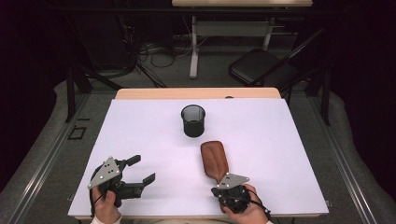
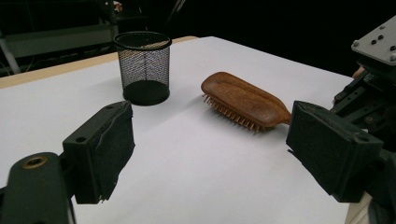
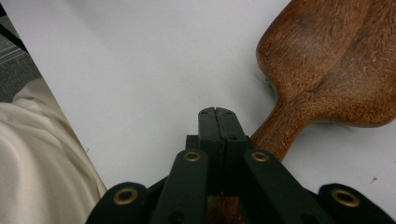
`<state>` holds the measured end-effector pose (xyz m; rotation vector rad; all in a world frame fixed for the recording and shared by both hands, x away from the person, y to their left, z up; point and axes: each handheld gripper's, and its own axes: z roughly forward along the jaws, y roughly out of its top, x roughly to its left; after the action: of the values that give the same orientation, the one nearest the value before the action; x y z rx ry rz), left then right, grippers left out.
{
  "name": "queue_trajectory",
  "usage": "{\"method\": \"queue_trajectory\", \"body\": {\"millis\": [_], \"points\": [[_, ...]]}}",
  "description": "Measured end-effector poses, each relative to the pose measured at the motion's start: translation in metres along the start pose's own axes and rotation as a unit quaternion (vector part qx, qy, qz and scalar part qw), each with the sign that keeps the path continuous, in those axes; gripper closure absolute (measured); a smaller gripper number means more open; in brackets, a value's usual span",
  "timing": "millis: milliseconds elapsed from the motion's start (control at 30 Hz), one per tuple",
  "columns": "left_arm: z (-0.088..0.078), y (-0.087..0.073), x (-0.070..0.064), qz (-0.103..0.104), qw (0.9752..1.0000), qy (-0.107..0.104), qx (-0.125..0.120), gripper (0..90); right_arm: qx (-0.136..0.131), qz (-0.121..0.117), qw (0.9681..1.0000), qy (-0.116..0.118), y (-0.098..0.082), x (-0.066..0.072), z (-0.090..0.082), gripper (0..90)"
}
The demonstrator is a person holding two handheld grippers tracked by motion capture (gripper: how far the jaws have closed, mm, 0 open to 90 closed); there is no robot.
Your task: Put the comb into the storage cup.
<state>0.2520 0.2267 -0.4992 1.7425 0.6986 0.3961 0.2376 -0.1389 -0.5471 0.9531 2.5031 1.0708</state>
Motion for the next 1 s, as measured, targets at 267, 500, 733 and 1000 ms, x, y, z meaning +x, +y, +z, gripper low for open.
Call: {"method": "queue_trajectory", "body": {"millis": [267,500,733,1000], "points": [[0.0,0.0,0.0,0.0,1.0,0.001,0.001,15.2,0.004,0.013,0.9999,-0.004,-0.002,-0.006,-0.003,90.0],[-0.001,0.0,0.001,0.0,1.0,0.0,0.002,15.2,0.005,0.021,0.9997,-0.01,-0.004,-0.011,-0.006,90.0],[0.0,0.0,0.001,-0.001,1.0,0.001,0.002,15.2,0.003,0.033,0.9993,-0.015,-0.006,-0.019,-0.008,90.0],[0.0,-0.001,0.001,-0.001,1.0,-0.002,0.001,15.2,0.005,0.04,0.9989,-0.023,-0.008,-0.026,-0.01,90.0]]}}
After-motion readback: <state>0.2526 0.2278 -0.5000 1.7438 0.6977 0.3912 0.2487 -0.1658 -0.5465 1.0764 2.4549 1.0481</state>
